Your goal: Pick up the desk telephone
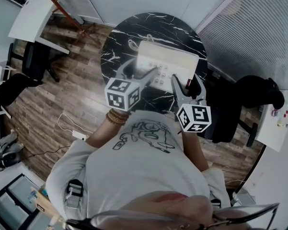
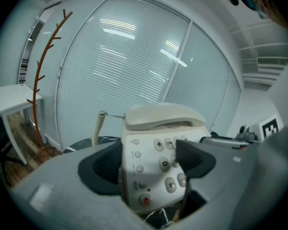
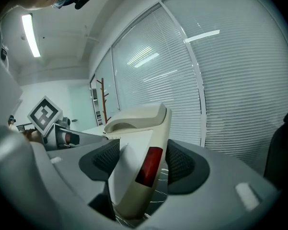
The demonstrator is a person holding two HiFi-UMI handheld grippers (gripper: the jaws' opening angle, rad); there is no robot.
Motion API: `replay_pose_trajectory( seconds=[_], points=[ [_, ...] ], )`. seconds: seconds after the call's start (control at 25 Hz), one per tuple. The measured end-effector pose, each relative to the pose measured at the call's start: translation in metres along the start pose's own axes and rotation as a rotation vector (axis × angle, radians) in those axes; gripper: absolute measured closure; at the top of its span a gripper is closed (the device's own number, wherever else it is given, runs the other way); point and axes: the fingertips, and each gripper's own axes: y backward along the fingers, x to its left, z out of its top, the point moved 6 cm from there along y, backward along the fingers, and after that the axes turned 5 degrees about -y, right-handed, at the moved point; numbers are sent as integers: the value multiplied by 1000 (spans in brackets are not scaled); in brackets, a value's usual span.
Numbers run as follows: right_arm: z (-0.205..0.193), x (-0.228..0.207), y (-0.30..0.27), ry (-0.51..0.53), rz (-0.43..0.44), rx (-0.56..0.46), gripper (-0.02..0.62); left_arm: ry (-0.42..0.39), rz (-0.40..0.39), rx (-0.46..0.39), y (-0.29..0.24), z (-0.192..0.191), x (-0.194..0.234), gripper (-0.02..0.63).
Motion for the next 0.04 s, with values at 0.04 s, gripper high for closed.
replay_pose_trajectory(
  seconds=[0.04],
  points=[
    [0,0,1,-1,-1,-1,299,-1,0,0,0,0,-1,247]
  ],
)
